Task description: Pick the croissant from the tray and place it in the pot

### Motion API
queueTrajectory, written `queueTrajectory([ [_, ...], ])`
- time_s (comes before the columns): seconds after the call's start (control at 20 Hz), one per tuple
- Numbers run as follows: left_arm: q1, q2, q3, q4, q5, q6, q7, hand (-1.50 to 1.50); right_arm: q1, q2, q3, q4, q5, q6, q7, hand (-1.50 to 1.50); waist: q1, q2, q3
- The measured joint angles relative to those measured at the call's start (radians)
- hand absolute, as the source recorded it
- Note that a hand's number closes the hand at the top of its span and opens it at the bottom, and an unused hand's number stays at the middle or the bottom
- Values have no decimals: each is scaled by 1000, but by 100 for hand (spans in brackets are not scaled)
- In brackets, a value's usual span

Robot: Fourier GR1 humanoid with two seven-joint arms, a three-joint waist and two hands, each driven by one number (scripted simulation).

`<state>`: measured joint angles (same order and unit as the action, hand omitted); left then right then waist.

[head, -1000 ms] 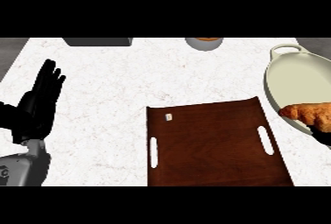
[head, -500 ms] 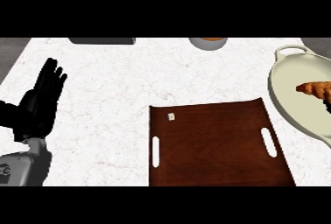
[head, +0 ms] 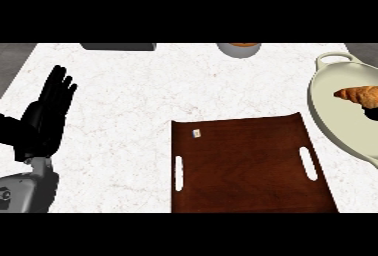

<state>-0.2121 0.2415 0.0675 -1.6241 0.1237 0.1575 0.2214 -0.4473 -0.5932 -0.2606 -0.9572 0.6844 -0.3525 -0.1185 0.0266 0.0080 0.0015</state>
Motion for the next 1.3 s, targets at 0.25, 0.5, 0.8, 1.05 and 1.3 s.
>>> queueTrajectory([
  [0.25,-20,-1,-2,0,-5,0,13,0,-121,-7,-50,254,-53,56,-54,-150,9,4,1],
  [0.5,-17,1,4,-1,-3,-10,2,0,-184,-4,-103,425,-135,159,-191,-150,13,6,2],
  [0.8,-1,-15,-3,-21,-9,0,0,0,-233,8,-223,506,-292,278,-349,-150,6,3,2],
  [1.05,-5,-9,2,-20,-16,2,16,0,-253,-40,-329,576,-409,378,-425,-150,0,3,2],
  [1.3,10,-8,14,-16,-11,-10,-2,0,-225,-154,-399,651,-480,507,-473,-150,-2,4,2],
])
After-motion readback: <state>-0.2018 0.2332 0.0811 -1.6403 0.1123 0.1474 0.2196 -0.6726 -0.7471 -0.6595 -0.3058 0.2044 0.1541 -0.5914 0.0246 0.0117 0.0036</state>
